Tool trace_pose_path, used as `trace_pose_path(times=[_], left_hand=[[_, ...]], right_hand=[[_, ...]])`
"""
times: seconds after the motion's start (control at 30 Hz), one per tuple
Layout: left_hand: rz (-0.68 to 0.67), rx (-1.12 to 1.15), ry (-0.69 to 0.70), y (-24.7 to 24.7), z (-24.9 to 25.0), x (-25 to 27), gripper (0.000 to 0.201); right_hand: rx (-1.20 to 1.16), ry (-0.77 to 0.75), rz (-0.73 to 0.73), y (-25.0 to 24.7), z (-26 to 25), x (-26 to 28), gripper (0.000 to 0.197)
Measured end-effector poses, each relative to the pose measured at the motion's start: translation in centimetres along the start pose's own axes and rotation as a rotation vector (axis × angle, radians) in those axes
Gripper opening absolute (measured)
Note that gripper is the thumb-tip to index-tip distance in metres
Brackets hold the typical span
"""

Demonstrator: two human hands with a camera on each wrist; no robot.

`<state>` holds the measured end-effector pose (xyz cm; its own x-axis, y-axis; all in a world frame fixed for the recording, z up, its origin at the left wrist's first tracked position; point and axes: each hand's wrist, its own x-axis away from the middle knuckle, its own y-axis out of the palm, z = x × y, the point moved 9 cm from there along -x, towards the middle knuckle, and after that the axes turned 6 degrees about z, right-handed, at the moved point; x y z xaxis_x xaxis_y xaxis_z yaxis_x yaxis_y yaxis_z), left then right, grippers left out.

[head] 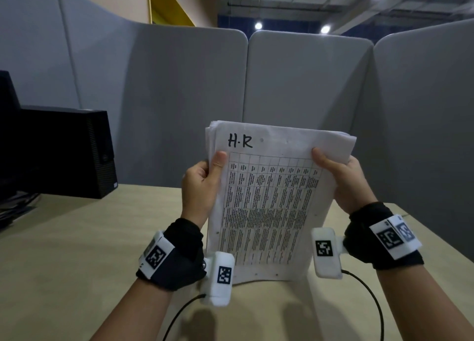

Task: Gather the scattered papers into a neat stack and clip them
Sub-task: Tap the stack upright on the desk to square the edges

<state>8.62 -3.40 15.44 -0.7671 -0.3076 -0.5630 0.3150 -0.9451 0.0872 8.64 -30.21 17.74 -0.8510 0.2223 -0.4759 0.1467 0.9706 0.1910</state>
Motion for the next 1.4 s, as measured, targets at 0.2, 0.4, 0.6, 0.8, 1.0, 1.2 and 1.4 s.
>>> trace_pose_path(times=[0.2,0.4,0.6,0.8,1.0,1.2,1.4], left_hand=[[-0.057,0.062,-0.085,0.5,-1.5,-2.7,0.123],[-0.297,0.166,-0.236,3.7,-1.2,-2.7,0.076],[-0.079,0.222,-0.08,1.9,1.4,-1.9,0.041],[-0.327,0.228,-0.201,2.2,1.8,-1.3,0.077],[-0.208,0.289,-0.179,2.6,0.7,-0.7,0.04],[-0.131,0.191,-0.242,3.4,-0.3,-1.5,0.02],[-0.169,0.232,-0.158,2.7,0.1,-1.4,0.034]], right_hand=[[-0.028,0.064,-0.112,0.3,0.5,0.2,0.084],[0.008,0.041,-0.055,0.5,1.8,0.8,0.086],[-0.037,-0.158,0.113,0.6,-1.3,1.2,0.03],[-0.01,-0.014,-0.011,0.1,0.1,1.1,0.087],[-0.043,0.037,-0.015,-0.3,1.0,1.1,0.085],[0.021,-0.021,0.072,1.0,0.8,0.8,0.048],[-0.059,-0.104,0.195,-0.4,-0.5,1.0,0.015]])
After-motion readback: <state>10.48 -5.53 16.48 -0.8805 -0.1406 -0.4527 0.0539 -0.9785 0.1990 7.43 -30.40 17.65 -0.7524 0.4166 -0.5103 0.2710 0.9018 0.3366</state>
